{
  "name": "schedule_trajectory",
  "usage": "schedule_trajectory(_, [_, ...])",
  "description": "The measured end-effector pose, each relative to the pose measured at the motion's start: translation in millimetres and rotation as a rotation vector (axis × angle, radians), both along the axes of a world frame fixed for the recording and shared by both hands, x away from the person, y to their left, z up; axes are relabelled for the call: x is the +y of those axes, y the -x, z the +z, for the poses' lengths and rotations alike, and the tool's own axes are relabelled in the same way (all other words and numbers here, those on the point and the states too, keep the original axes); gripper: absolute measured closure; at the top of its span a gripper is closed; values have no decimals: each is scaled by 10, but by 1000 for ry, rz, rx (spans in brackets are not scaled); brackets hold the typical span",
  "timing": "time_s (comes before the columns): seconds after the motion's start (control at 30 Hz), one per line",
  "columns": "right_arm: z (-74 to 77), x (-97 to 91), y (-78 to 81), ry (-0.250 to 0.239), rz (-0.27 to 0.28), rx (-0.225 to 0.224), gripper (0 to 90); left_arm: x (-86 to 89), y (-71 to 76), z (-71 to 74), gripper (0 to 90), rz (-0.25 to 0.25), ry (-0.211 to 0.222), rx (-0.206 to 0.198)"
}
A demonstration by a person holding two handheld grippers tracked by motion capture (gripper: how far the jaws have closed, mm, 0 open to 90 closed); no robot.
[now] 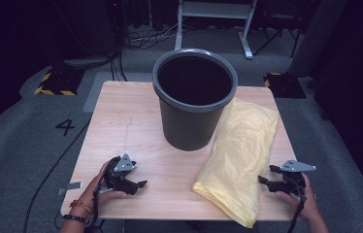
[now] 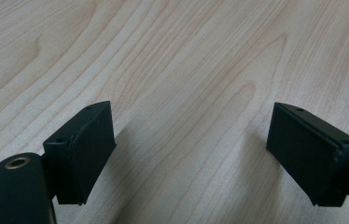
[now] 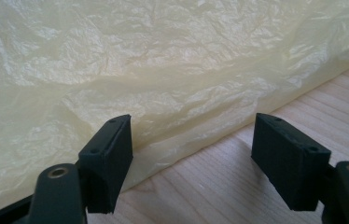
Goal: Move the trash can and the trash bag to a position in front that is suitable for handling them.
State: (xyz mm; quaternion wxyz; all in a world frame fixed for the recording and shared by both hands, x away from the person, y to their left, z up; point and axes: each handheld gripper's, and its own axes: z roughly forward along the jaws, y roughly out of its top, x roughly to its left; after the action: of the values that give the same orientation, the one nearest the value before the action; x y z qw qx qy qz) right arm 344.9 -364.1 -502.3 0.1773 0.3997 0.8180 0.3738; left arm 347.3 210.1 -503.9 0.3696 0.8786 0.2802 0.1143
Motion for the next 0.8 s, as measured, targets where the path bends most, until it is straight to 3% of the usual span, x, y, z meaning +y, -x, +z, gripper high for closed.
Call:
schedule_trajectory(0.33, [42, 30, 29, 9, 22, -43, 303, -3, 5, 0, 151, 6, 1, 1])
schedule_trajectory(0.5, [139, 81, 42, -25, 5, -82, 322, -3, 8, 0, 151, 8, 1, 1])
schedule_trajectory(0.57, [148, 104, 56, -34, 18, -84, 319, -4, 10, 0, 152, 10, 1, 1])
schedule_trajectory(0.67, [139, 231, 97, -13, 72, -76, 314, -2, 12, 0, 152, 12, 0, -2])
schedule_trajectory(0.8, [88, 318, 98, 18, 102, -59, 313, -2, 12, 0, 152, 12, 0, -1])
